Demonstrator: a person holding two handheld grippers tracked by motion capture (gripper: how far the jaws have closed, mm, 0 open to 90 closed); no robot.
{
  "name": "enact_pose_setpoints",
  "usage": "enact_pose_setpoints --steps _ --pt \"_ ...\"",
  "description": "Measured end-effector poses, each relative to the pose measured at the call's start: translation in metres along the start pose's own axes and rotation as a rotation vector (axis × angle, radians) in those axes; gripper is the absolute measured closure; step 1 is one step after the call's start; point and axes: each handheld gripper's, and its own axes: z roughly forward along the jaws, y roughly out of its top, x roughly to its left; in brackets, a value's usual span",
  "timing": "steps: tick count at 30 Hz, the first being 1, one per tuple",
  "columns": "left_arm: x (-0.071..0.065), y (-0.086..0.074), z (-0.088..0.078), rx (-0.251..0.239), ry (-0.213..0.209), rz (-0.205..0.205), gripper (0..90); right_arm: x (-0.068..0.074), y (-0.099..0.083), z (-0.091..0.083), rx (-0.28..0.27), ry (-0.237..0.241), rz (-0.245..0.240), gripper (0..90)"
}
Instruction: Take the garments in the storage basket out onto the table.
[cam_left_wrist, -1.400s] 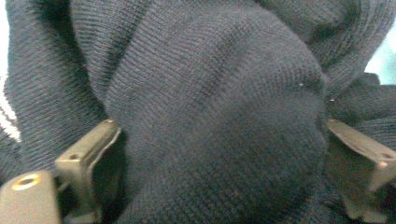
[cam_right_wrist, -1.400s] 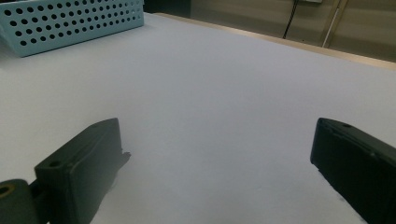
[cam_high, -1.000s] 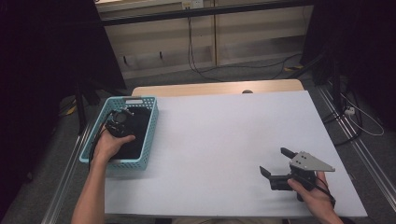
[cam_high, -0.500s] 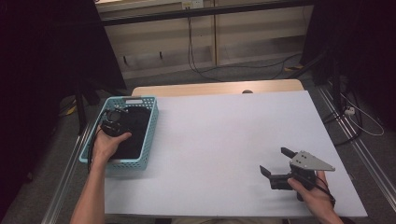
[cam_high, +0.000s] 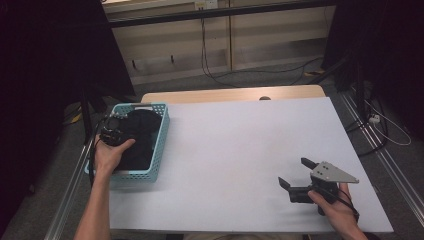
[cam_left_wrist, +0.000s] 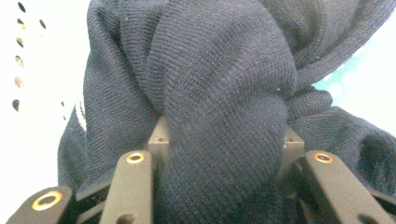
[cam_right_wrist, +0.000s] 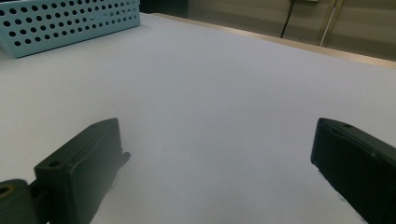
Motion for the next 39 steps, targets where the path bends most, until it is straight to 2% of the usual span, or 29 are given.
enact_pose_setpoints --steps 5,8,10,13,16,23,27,34,39 --pt "0.003 -0.003 -0.012 -0.078 -0.015 -0.032 55.0 0.0 0.0 0.0 0.001 -0.001 0.001 1.7" --pt "0.003 -0.004 -0.018 -0.114 0.009 -0.022 55.0 0.0 0.0 0.0 -0.002 -0.002 0.002 1.7" --pt "0.006 -0.005 -0.022 -0.141 -0.014 -0.049 55.0 0.0 0.0 0.0 -0.005 -0.003 0.001 1.7" --pt "0.008 -0.007 -0.028 -0.186 -0.014 -0.072 55.0 0.0 0.0 0.0 -0.004 -0.003 0.0 1.7" --pt "0.007 -0.009 -0.03 -0.219 -0.014 -0.076 55.0 0.0 0.0 0.0 -0.004 -0.003 0.001 1.7" --pt "0.011 -0.011 -0.035 -0.263 -0.027 -0.113 54.6 0.0 0.0 0.0 -0.001 -0.004 -0.001 1.7" --pt "0.013 -0.012 -0.04 -0.308 -0.026 -0.132 54.7 0.0 0.0 0.0 -0.001 -0.003 -0.002 1.7" --pt "0.017 -0.013 -0.052 -0.364 -0.044 -0.15 54.7 0.001 0.0 0.0 0.0 -0.001 -0.003 1.7" --pt "0.018 -0.013 -0.057 -0.401 -0.035 -0.158 54.7 0.001 0.0 -0.001 -0.001 0.0 -0.001 1.6"
